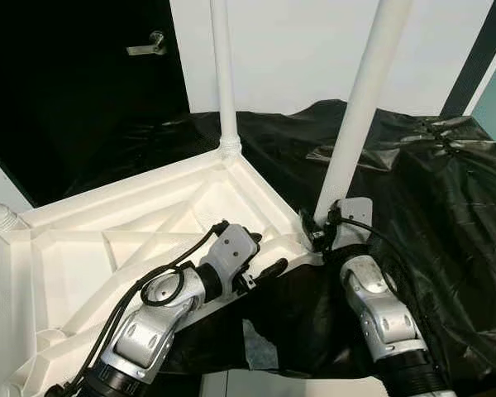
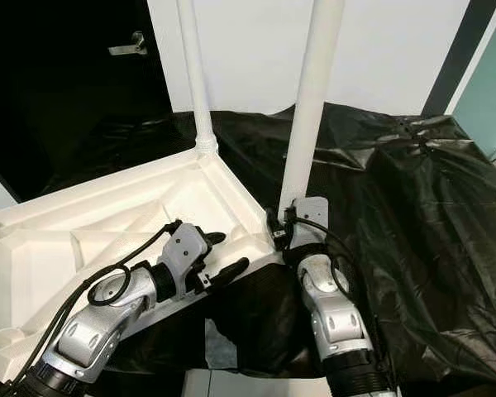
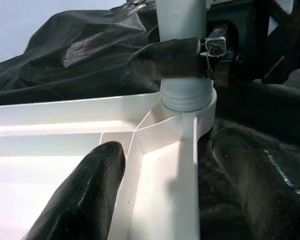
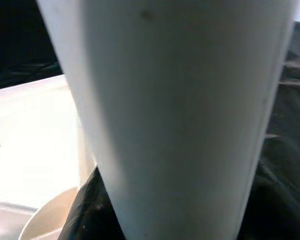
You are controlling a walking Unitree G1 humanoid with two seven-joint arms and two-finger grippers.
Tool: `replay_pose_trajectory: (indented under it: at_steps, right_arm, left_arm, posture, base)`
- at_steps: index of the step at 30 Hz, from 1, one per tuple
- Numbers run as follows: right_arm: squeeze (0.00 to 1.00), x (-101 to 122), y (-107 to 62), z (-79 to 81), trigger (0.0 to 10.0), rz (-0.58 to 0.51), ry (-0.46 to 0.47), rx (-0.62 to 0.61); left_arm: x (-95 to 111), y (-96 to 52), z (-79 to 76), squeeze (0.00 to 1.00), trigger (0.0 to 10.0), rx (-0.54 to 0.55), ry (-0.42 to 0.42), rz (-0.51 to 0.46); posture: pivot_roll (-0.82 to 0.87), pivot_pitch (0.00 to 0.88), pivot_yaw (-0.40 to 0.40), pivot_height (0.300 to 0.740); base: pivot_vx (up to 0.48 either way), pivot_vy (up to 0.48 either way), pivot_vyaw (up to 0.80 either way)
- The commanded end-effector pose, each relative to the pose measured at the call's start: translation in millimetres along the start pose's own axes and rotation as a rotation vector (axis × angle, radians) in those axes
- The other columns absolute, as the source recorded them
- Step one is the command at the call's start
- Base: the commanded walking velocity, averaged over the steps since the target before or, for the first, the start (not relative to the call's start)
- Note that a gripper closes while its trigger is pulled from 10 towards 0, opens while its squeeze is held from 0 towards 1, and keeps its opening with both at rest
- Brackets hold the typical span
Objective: Building children table
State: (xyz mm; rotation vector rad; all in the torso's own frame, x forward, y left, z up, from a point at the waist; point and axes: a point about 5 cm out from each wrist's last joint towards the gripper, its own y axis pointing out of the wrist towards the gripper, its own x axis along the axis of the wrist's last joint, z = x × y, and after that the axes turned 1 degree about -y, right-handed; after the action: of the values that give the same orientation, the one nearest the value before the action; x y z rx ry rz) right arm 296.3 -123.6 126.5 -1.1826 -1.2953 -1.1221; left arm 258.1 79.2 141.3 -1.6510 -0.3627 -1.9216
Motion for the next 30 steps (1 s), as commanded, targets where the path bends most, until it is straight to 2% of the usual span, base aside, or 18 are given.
replay_pose_trajectory:
  at_steps: [1, 5, 10, 11, 13, 14, 19, 23, 25, 26, 27, 28, 29, 30]
  right_arm:
    - [0.00, -20.5, -7.5, -6.0, 10.0, 0.102, 0.004, -0.090]
    - [0.00, -18.1, -8.6, -0.2, 10.0, 0.090, 0.022, -0.100]
    - [0.00, -11.5, -6.9, -2.4, 10.0, 0.050, 0.027, -0.092]
    - [0.55, -9.2, -6.7, -2.8, 10.0, 0.035, 0.028, -0.078]
    - [0.55, -8.0, -6.7, -2.9, 10.0, 0.027, 0.029, -0.069]
    - [1.00, -6.9, -6.8, -3.4, 10.0, 0.019, 0.028, -0.060]
    - [1.00, -5.8, -7.5, -15.1, 10.0, -0.004, -0.020, -0.018]
    - [1.00, -5.8, -7.2, -17.2, 10.0, -0.012, -0.020, 0.005]
    - [1.00, -2.6, -5.1, -24.2, 10.0, -0.045, -0.028, 0.174]
    - [1.00, -2.6, -5.1, -24.2, 10.0, -0.045, -0.028, 0.174]
    - [0.53, -1.3, -4.0, -25.6, 10.0, -0.048, -0.037, 0.233]
    - [0.00, 0.6, -1.7, -25.8, 10.0, -0.047, -0.042, 0.303]
    - [0.00, 0.6, -1.7, -25.8, 10.0, -0.047, -0.042, 0.303]
    - [0.00, 1.8, 0.3, -25.4, 10.0, -0.041, -0.051, 0.363]
  left_arm:
    - [0.2, -0.2, -2.8, 0.00, 10.0, -0.059, -0.008, 0.005]
    - [0.2, -0.3, -3.0, 0.00, 10.0, -0.055, -0.011, 0.004]
    - [0.4, -0.1, -3.8, 0.00, 10.0, -0.055, -0.011, 0.003]
    - [0.7, -0.1, -3.3, 0.00, 10.0, -0.054, -0.011, 0.003]
    - [0.8, -0.1, -2.9, 0.00, 10.0, -0.053, -0.011, 0.002]
    - [0.9, -0.1, -2.7, 0.00, 10.0, -0.052, -0.011, 0.002]
    - [1.0, 0.4, -2.5, 0.00, 10.0, -0.054, -0.008, 0.001]
    - [1.2, 0.7, -2.7, 0.00, 10.0, -0.055, -0.007, 0.001]
    - [1.5, 1.1, -1.9, 0.00, 10.0, -0.057, -0.006, 0.000]
    - [1.5, 1.1, -1.9, 0.00, 10.0, -0.057, -0.006, 0.000]
    - [1.4, 0.9, -1.4, 0.00, 10.0, -0.056, -0.005, 0.001]
    - [1.3, 1.0, -1.4, 0.00, 10.0, -0.058, -0.004, 0.001]
    - [1.3, 1.0, -1.4, 0.00, 10.0, -0.058, -0.004, 0.001]
    - [1.3, 1.3, -1.7, 0.00, 10.0, -0.060, -0.004, 0.001]
  posture:
    - [-0.01, 0.000, 0.008, 0.740]
    - [-0.01, 0.000, 0.007, 0.740]
    - [-0.01, 0.000, 0.006, 0.740]
    - [-0.01, 0.000, 0.007, 0.740]
    - [-0.01, 0.000, 0.007, 0.740]
    - [-0.01, 0.000, 0.008, 0.740]
    - [-0.01, 0.000, 0.013, 0.740]
    - [-0.01, 0.000, 0.013, 0.740]
    - [-0.01, 0.000, 0.014, 0.740]
    - [-0.01, 0.000, 0.014, 0.740]
    - [-0.02, 0.000, 0.016, 0.740]
    - [-0.02, 0.000, 0.018, 0.740]
    - [-0.02, 0.000, 0.018, 0.740]
    - [-0.02, 0.000, 0.018, 0.740]
  base:
    - [0.000, 0.000, 0.00]
    - [0.000, 0.000, 0.00]
    - [0.000, 0.000, 0.00]
    - [0.000, 0.000, 0.00]
    - [0.000, 0.000, 0.00]
    - [0.000, 0.000, 0.00]
    - [0.000, 0.000, 0.00]
    - [0.000, 0.000, 0.00]
    - [0.000, 0.000, 0.00]
    - [0.000, 0.000, 0.00]
    - [0.000, 0.000, 0.00]
    - [0.000, 0.000, 0.00]
    - [0.000, 0.000, 0.00]
    - [0.000, 0.000, 0.00]
